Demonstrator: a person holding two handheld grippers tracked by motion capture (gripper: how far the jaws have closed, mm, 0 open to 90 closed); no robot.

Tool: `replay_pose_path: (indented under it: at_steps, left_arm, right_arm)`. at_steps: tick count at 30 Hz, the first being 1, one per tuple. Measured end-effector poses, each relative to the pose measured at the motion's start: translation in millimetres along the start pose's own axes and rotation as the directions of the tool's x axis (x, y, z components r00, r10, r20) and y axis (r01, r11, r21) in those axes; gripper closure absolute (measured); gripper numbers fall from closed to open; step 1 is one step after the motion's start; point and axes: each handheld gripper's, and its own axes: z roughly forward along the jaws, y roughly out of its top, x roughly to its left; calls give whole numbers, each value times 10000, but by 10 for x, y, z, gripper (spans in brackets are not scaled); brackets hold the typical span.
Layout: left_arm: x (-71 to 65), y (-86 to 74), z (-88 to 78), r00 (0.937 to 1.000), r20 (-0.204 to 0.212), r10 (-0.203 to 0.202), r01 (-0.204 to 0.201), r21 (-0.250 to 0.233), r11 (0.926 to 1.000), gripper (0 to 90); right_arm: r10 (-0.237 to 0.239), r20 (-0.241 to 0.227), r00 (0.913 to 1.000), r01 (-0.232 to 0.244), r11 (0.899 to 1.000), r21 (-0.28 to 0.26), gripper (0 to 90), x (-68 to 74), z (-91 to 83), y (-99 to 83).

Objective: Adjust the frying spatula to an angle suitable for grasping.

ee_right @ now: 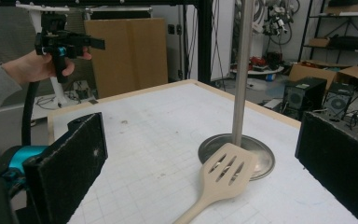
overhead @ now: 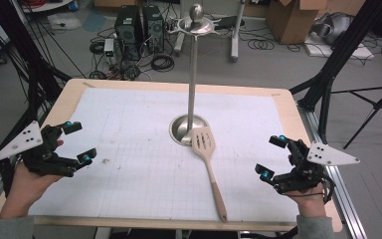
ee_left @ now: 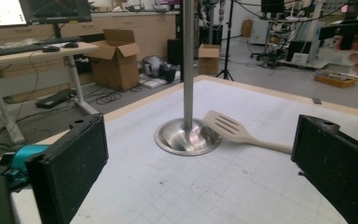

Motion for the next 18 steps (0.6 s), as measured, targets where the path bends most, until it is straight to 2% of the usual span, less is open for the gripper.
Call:
replay_pose_path:
  at_steps: [2, 5, 7, 11, 12, 13, 14, 15, 16, 18]
  left_arm:
    - [-1, 6, 18, 9973, -674, 277, -250, 402, 9989, 41]
    - [-1, -10, 25, 9989, -418, 220, -211, 211, 9996, 41]
    - [8, -22, 32, 9984, -518, 230, -215, 283, 9994, 41]
    - [15, -60, 32, 9990, -443, 66, -54, 278, 9996, 41]
    - [14, -72, 30, 9991, -421, 5, 7, 278, 9996, 41]
    - [13, -78, 28, 9991, -429, -6, 17, 273, 9996, 41]
    - [8, -84, 25, 9987, -506, 94, -79, 299, 9995, 41]
    - [0, -89, 26, 9985, -529, 157, -143, 279, 9995, 41]
    - [-15, -95, 21, 9984, -466, 306, -293, 278, 9992, 41]
    - [-19, -96, 16, 9984, -444, 359, -347, 276, 9990, 41]
  right_arm:
    - [20, -34, 10000, -20, 10000, 38, 9, -4, 4, 1]
    - [57, 33, 10000, -57, 9998, 167, 9, -16, 34, -22]
    - [113, 84, 9999, -115, 9996, 270, 9, -31, 52, -43]
    - [306, 129, 9994, -310, 9990, 317, 9, -43, 92, -67]
    - [155, 28, 9999, -156, 9992, 368, 76, -41, 114, -69]
    - [155, 28, 9999, -156, 9992, 368, 76, -41, 114, -69]
    - [80, -93, 9999, -77, 9992, 391, 116, -35, 121, -70]
    - [-139, -422, 9990, 154, 9993, 351, 207, -28, 135, -72]
    - [-459, -850, 9953, 496, 9979, 416, 258, -5, 167, -76]
    - [-631, -827, 9946, 668, 9968, 437, 266, -7, 183, -75]
